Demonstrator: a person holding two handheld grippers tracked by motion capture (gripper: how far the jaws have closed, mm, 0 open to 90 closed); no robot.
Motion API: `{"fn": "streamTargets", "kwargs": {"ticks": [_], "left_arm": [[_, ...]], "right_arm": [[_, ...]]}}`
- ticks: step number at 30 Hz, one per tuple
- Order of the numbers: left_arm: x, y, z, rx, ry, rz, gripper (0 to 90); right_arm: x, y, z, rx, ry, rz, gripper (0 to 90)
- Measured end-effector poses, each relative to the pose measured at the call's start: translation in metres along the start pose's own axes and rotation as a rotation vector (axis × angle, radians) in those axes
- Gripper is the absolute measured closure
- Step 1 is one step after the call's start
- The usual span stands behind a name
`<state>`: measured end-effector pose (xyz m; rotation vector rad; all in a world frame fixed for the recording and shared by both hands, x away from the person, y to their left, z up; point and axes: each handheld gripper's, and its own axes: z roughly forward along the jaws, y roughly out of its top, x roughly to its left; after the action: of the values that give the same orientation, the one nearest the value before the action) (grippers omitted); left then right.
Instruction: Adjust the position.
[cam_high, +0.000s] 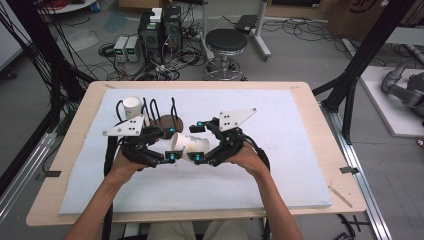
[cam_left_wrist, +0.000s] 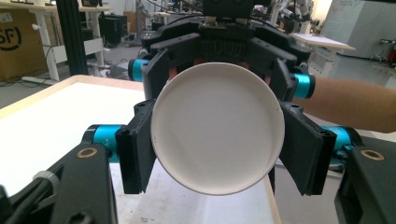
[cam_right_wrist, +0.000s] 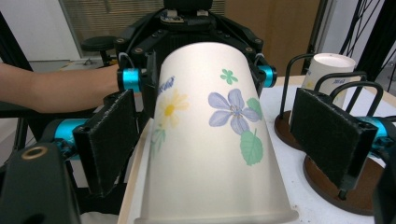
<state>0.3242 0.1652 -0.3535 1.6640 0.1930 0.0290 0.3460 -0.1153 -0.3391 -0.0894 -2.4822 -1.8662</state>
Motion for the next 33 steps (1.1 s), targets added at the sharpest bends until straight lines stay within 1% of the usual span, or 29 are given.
{"fn": "streamTargets", "kwargs": {"ticks": [9, 12, 13, 17, 19, 22, 23, 33], "left_arm": [[-0.001, 0.006, -0.001, -0.007, -0.002, 0.012, 34.5], [-0.001, 0.008, -0.002, -0.013, -0.01, 0.01, 34.5], [-0.002, 0.009, -0.002, -0.012, -0.003, 0.012, 34.5], [-0.002, 0.009, -0.002, -0.013, -0.005, 0.013, 34.4], [-0.002, 0.009, -0.001, -0.015, -0.005, 0.013, 34.4], [-0.002, 0.01, 0.0, -0.018, -0.006, 0.016, 34.5], [-0.002, 0.01, -0.001, -0.019, -0.007, 0.015, 34.5], [-0.002, 0.011, -0.002, -0.017, -0.015, 0.018, 35.0]], "right_arm": [[0.0, -0.003, 0.006, 0.016, 0.018, 0.005, 15.8], [0.0, -0.004, 0.007, 0.006, 0.026, 0.009, 15.8], [0.0, -0.004, 0.007, 0.006, 0.027, 0.008, 16.3], [0.0, -0.004, 0.007, 0.007, 0.033, 0.006, 17.3], [-0.001, -0.004, 0.007, 0.006, 0.041, 0.007, 21.0], [-0.001, -0.005, 0.008, 0.005, 0.043, 0.008, 22.8], [-0.001, -0.005, 0.008, 0.007, 0.046, 0.006, 25.2], [-0.002, -0.006, 0.007, 0.001, 0.055, 0.004, 27.2]]}}
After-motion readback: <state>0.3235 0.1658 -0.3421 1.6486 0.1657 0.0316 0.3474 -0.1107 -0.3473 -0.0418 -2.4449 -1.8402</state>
